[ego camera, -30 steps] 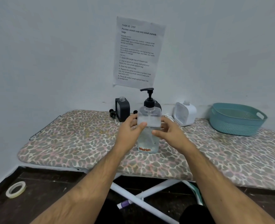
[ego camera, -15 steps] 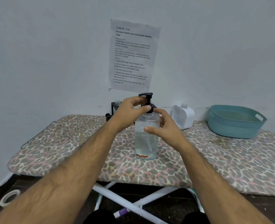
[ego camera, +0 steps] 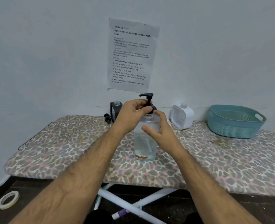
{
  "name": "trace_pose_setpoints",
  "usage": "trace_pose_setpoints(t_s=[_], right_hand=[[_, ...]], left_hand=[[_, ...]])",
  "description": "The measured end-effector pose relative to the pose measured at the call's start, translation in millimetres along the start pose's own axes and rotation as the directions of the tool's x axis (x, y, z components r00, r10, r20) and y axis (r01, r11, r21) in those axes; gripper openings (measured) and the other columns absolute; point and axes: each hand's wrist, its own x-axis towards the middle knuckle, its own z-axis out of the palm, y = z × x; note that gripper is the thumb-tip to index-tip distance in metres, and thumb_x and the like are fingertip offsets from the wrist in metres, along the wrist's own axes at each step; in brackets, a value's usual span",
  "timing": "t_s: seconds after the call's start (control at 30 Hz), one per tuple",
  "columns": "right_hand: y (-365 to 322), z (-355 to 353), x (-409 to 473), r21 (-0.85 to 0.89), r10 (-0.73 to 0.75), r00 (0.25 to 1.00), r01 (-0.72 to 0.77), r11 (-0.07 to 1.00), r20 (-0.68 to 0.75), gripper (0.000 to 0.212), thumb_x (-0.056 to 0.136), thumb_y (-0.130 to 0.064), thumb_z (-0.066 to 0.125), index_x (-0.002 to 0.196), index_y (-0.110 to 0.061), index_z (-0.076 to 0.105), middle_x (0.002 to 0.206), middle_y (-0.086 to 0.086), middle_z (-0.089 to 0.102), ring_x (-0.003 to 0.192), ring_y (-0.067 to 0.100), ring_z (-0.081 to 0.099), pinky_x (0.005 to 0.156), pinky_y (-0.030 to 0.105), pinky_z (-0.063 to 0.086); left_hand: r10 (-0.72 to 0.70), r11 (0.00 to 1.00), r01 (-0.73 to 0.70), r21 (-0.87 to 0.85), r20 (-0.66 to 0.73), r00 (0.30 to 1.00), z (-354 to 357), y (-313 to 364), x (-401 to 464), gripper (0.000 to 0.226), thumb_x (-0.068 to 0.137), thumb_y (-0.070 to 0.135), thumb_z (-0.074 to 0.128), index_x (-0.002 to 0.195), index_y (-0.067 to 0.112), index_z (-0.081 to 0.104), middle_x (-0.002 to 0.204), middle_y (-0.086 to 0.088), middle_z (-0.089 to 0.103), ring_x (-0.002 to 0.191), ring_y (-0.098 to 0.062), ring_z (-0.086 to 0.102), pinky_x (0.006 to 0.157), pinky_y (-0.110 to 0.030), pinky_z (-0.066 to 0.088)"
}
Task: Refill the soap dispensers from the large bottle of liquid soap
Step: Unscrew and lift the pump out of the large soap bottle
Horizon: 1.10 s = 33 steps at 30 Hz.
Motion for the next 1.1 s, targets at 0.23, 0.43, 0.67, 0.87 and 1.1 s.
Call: trace_pose_setpoints(t_s=[0.23,0.43,0.67,0.87,1.1], right_hand=[[0,1,-1,-0.068,-0.001,1.0,0.0,0.998,-0.015,0.069,0.088,-0.039,0.072,0.143,-0.026,0.032,0.134,-0.015,0.046,0.121,0.004,0.046,0.09,0.005,0.033],[3,2,0,-0.085,0.02,1.0,-0.021,0.996,-0.012,0.071,0.087,-0.044,0.072,0.143,-0.026,0.032,0.139,-0.011,0.047,0.124,0.007,0.047,0.093,0.009,0.034],[0,5,-1,-0.075,0.034,0.999,-0.034,0.997,-0.01,0.072,0.084,-0.054,0.068,0.141,-0.03,0.031,0.14,-0.008,0.049,0.124,0.009,0.05,0.095,0.021,0.04],[-4,4,-4,-0.05,0.024,1.0,-0.024,0.998,0.008,0.074,0.087,-0.05,0.068,0.145,-0.032,0.026,0.147,-0.008,0.045,0.13,0.008,0.047,0.104,0.03,0.041],[-5,1,-6,-0.051,0.04,0.999,-0.038,0.998,0.022,0.07,0.091,-0.039,0.067,0.147,-0.027,0.026,0.14,-0.013,0.041,0.108,-0.021,0.045,0.08,-0.004,0.033]], left_hand=[[0.028,0.999,-0.025,0.039,-0.076,0.997,7,-2,-5,0.018,0.093,0.01,0.064,0.109,0.016,0.071,0.097,0.009,0.073,0.096,-0.001,0.069,0.084,-0.01,0.048],[0.046,0.993,-0.031,0.11,-0.139,0.989,13,-4,-7,0.019,0.093,0.015,0.065,0.111,0.014,0.072,0.098,0.012,0.072,0.097,0.0,0.067,0.087,-0.013,0.05],[0.06,0.97,0.015,0.244,-0.296,0.953,24,7,-13,0.029,0.09,0.025,0.071,0.115,0.012,0.072,0.092,0.021,0.066,0.082,0.015,0.056,0.077,0.001,0.04],[-0.022,0.962,0.112,0.251,-0.336,0.941,23,12,-11,0.039,0.075,0.04,0.083,0.106,0.024,0.065,0.085,0.022,0.059,0.079,0.012,0.054,0.066,-0.003,0.039],[-0.203,0.973,0.208,-0.096,0.055,0.978,-2,12,1,0.062,0.087,0.027,0.074,0.141,0.018,0.046,0.114,0.003,0.072,0.109,-0.011,0.067,0.106,-0.04,0.046]])
